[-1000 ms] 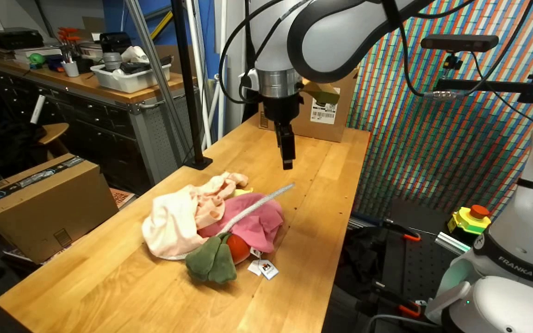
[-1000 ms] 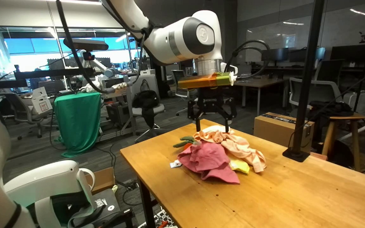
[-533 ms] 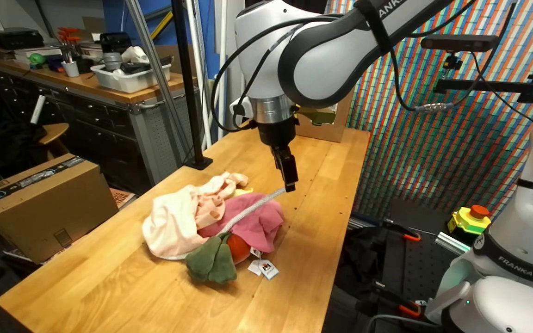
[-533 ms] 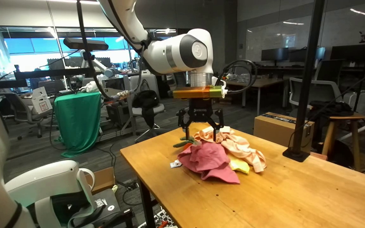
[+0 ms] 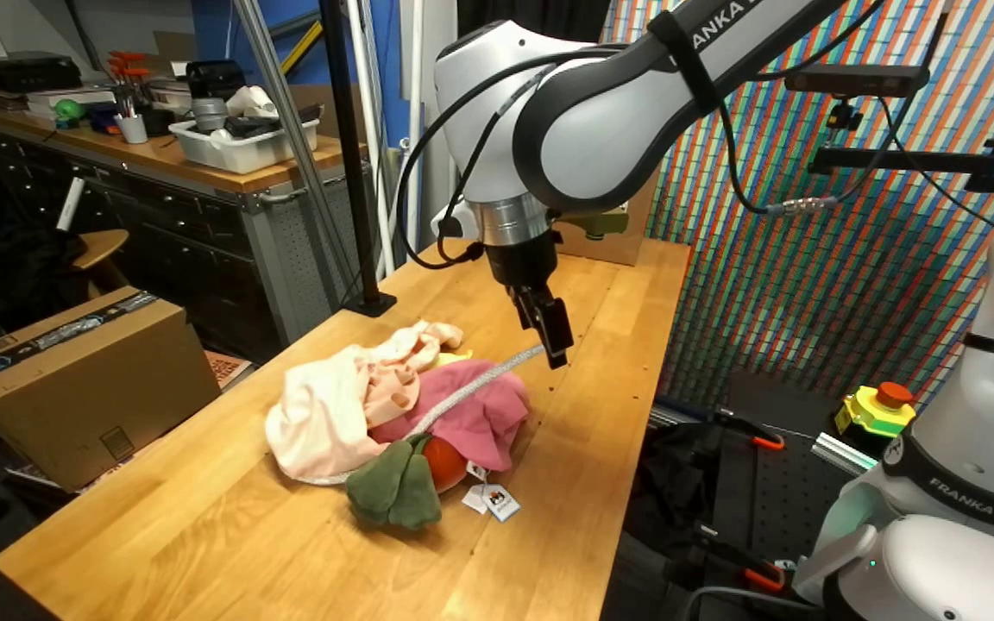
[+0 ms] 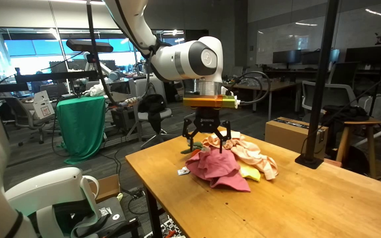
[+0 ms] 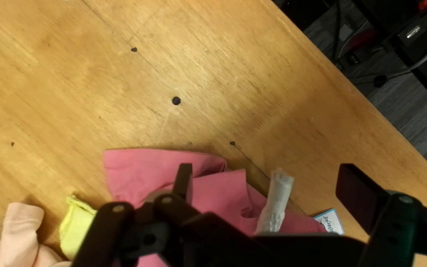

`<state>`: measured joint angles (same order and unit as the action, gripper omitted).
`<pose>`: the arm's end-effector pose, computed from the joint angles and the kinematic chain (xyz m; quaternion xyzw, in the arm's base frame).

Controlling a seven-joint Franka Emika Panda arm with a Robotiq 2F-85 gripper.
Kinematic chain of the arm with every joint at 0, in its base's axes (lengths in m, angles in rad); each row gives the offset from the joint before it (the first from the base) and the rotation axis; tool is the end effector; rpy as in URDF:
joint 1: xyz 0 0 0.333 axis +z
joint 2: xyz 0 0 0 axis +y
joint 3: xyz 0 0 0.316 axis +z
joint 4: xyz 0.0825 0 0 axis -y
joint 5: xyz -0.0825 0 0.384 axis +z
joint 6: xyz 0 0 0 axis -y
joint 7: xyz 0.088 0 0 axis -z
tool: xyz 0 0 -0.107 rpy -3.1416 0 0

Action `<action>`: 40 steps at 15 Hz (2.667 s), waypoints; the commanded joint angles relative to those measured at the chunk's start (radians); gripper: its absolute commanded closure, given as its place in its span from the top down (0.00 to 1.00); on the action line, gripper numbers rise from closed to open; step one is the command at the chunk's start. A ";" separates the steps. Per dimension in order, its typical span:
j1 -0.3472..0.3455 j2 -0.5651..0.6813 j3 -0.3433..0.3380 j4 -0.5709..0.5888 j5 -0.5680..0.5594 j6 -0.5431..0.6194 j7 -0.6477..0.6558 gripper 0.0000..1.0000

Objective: Separate the objects on the heap

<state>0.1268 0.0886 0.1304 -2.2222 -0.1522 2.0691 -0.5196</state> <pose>0.4948 0.1219 0.3182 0.8996 0.4162 -0.1259 0.0401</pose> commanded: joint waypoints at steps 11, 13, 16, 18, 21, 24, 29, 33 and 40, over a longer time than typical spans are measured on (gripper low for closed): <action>0.008 0.038 0.024 0.002 -0.127 0.065 -0.022 1.00; 0.008 0.029 0.026 0.002 -0.138 0.061 -0.020 1.00; 0.009 0.021 0.027 0.002 -0.144 0.062 -0.016 1.00; 0.008 0.021 0.027 0.002 -0.145 0.066 -0.017 1.00; 0.007 0.023 0.026 0.004 -0.145 0.071 -0.018 0.66; 0.006 0.028 0.026 0.010 -0.143 0.071 -0.016 0.42; 0.005 0.029 0.024 0.014 -0.144 0.075 -0.012 0.08; 0.004 0.026 0.023 0.014 -0.144 0.079 -0.002 0.08; -0.002 -0.009 0.007 -0.005 -0.170 0.124 0.098 0.04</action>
<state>0.1302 0.1224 0.1476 -2.2104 -0.2954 2.1592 -0.4792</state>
